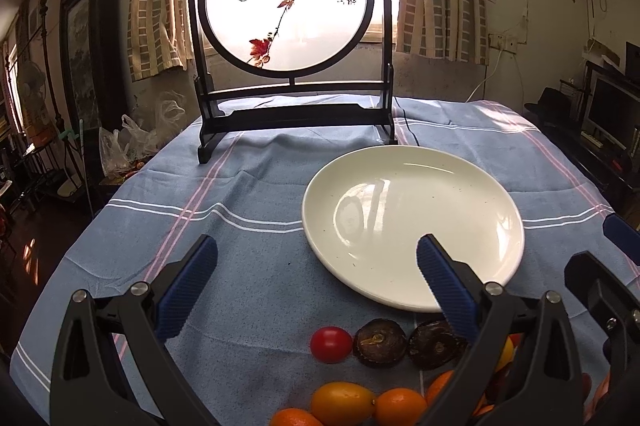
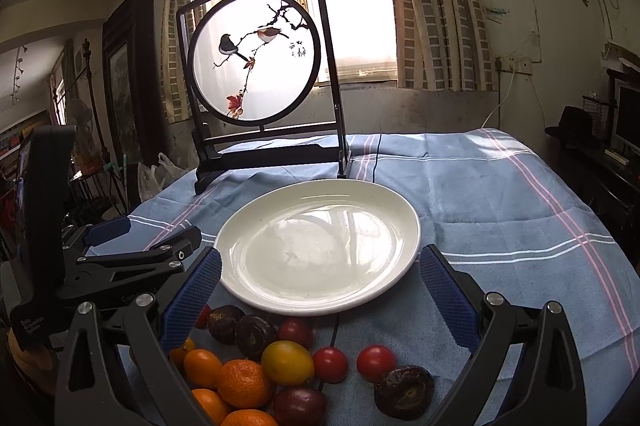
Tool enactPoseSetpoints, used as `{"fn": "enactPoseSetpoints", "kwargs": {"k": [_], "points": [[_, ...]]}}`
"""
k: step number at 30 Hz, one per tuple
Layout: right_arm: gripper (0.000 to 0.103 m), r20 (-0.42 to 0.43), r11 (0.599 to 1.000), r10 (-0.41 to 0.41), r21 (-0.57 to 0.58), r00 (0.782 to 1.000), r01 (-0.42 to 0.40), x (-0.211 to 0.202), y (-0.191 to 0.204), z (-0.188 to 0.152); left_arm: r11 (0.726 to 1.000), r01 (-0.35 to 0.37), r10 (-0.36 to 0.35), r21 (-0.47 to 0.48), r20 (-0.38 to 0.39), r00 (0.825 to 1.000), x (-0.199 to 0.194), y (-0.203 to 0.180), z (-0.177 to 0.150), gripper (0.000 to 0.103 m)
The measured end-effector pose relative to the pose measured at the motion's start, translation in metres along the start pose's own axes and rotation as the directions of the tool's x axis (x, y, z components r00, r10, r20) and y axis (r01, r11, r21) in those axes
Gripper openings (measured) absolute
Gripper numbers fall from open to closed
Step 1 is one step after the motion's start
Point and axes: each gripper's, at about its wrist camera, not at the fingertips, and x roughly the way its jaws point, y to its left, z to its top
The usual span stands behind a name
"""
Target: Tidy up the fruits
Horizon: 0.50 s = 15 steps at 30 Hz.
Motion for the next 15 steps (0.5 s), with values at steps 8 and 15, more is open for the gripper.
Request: {"fn": "enactPoseSetpoints", "kwargs": {"k": [8,15], "points": [[0.099,-0.001,1.0,0.0,-0.009,1.0,0.0,0.001,0.002,-0.001,1.0,0.009,-0.009,-0.004,0.004,1.0,-0.001,0.0,0.001,0.098],[0.099,-0.015,0.999,-0.014,-0.042,1.0,0.014,-0.01,0.0,0.01,0.999,0.028,-0.029,0.031,0.034,0.999,-0.014,0.003,0.001,0.098]]}}
